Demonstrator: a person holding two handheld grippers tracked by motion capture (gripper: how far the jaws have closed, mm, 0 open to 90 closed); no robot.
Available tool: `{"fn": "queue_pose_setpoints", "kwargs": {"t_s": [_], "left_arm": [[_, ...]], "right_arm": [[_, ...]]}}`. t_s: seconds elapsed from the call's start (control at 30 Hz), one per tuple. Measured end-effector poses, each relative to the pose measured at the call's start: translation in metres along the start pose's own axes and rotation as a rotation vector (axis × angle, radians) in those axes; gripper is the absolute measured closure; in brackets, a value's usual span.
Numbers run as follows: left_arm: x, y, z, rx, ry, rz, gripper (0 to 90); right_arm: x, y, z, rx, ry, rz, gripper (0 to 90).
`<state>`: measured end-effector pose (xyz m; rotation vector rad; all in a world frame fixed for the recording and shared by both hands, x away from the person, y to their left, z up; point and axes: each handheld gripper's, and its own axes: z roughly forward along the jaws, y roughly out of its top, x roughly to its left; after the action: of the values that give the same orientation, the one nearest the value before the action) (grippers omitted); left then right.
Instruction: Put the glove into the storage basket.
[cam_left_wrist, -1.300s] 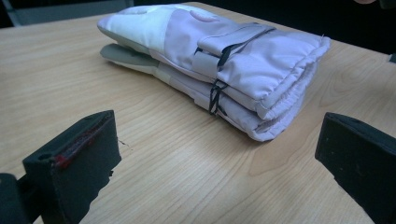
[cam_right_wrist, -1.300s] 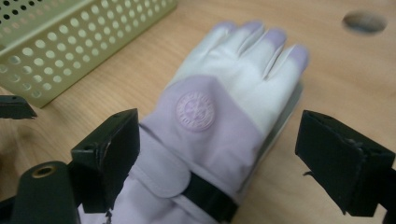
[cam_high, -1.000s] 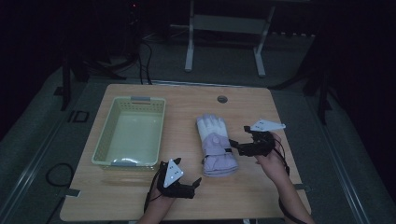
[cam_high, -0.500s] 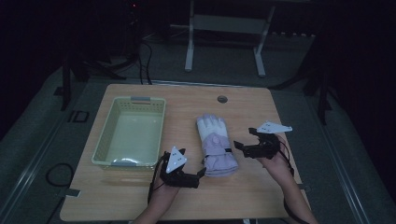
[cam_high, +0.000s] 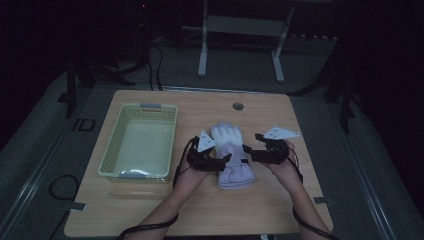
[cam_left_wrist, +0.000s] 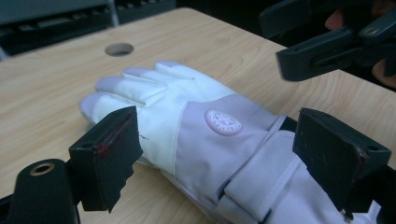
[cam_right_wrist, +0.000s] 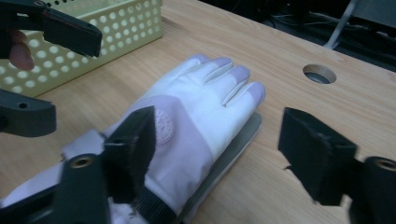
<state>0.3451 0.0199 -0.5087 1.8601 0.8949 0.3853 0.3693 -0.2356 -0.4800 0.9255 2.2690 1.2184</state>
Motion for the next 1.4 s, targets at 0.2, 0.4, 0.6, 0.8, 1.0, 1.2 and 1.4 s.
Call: {"fn": "queue_pose_setpoints", "kwargs": {"t_s": [0.2, 0.4, 0.6, 0.8, 1.0, 1.2, 1.4], "left_arm": [[0.005, -0.018, 0.018, 0.088, 0.047, -0.089, 18.8], [0.011, -0.030, 0.032, 0.181, 0.018, -0.210, 16.5], [0.021, -0.036, 0.043, 0.255, -0.031, -0.291, 16.5], [0.026, -0.038, 0.048, 0.263, -0.142, -0.323, 33.7], [0.023, -0.031, 0.047, 0.275, -0.169, -0.319, 59.6], [0.023, -0.029, 0.044, 0.261, -0.195, -0.303, 72.6], [0.022, -0.020, 0.035, 0.251, -0.223, -0.277, 75.7]], "right_arm": [[-0.006, -0.018, 0.026, 0.081, -0.008, 0.047, 33.0], [-0.004, -0.031, 0.041, 0.167, 0.042, 0.091, 37.6], [-0.010, -0.036, 0.058, 0.298, 0.108, 0.227, 33.4], [-0.019, -0.040, 0.064, 0.331, 0.238, 0.326, 55.3], [-0.004, -0.034, 0.059, 0.314, 0.158, 0.189, 74.9], [0.010, -0.033, 0.051, 0.269, 0.085, 0.090, 80.5], [0.015, -0.027, 0.041, 0.231, 0.066, 0.066, 81.3]]}}
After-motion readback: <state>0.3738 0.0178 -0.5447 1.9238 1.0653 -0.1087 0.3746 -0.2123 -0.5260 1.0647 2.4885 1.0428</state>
